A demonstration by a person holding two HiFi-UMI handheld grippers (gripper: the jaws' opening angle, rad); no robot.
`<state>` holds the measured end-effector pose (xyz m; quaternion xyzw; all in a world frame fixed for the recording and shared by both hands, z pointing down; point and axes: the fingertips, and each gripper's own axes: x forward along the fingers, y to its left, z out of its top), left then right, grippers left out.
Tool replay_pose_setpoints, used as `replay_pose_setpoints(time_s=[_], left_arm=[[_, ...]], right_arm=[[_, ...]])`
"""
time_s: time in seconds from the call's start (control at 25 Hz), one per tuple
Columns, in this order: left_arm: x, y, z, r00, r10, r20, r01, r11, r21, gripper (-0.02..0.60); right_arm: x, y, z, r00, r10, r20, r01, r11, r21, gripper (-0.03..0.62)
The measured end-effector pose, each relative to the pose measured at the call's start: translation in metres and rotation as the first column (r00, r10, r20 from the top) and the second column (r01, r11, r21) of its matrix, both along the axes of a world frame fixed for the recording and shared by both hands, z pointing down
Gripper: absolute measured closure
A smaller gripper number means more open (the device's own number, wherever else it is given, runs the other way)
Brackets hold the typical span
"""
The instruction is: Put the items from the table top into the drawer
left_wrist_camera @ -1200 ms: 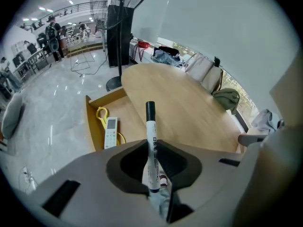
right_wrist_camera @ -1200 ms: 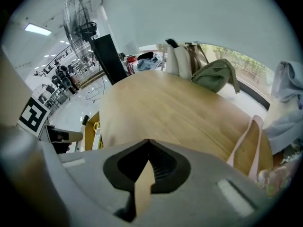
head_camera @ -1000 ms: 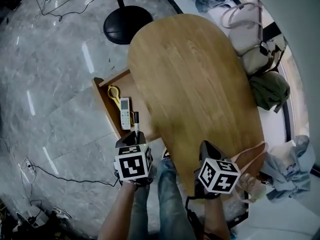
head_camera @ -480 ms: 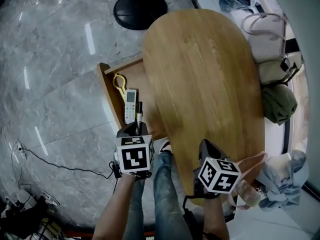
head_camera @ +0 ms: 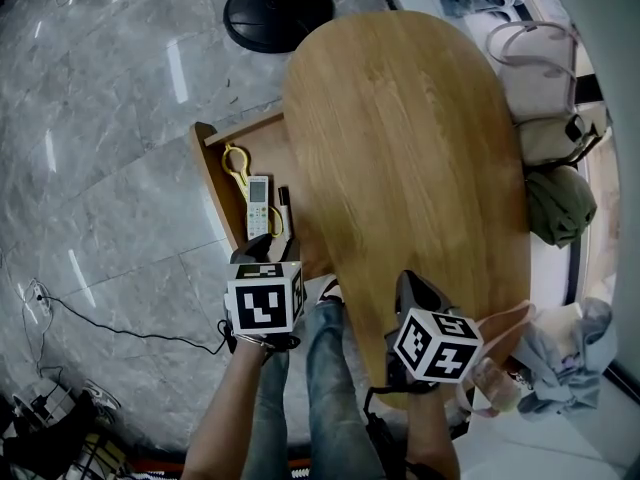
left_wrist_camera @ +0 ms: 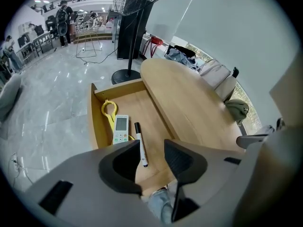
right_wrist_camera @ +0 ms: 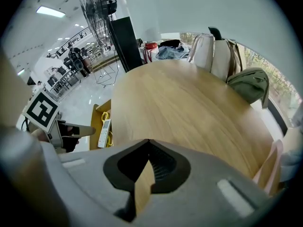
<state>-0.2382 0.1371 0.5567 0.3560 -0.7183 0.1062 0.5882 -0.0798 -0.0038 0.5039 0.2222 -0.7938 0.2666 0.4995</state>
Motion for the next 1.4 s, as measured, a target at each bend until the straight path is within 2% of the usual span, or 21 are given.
replay_pose_setpoints(time_s=[0.36,0.64,0.76,0.88,1.04,1.2,1.4], left_arm=[[0.005,0.017,-0.015,0.999,-0.03,0.019,0.03,1.0,0.006,0.422],[0.0,0.048,-0.066,0.998,-0.051,0.042,0.05,0.999,0.021,0.423],[-0.002,0.065,-0.107,0.996,-0.058,0.064,0.055,0.998,0.042,0.423],[-0.016,0.081,-0.164,0.985,-0.086,0.149,0.074,0.993,0.087,0.485],[-0.038,0.1,-0.25,0.96,-0.107,0.257,0.065,0.984,0.167,0.528],[-0.071,0.114,-0.324,0.923,-0.128,0.362,0.04,0.97,0.241,0.548],[-0.075,0.141,-0.399,0.902,-0.166,0.4,0.045,0.954,0.296,0.557]], right_arm=[[0.011,0.012,-0.01,1.0,0.008,0.012,-0.008,1.0,0.007,0.589],[0.008,0.03,-0.047,0.998,0.02,0.054,-0.021,1.0,0.023,0.588],[0.004,0.04,-0.075,0.996,0.027,0.081,-0.03,0.999,0.031,0.589],[-0.004,0.047,-0.119,0.99,0.042,0.137,-0.049,0.998,0.048,0.588],[-0.013,0.051,-0.192,0.977,0.041,0.21,-0.066,0.992,0.111,0.588],[-0.028,0.041,-0.259,0.962,0.001,0.272,-0.061,0.975,0.212,0.589],[-0.019,0.049,-0.339,0.953,-0.029,0.302,-0.064,0.954,0.292,0.588]])
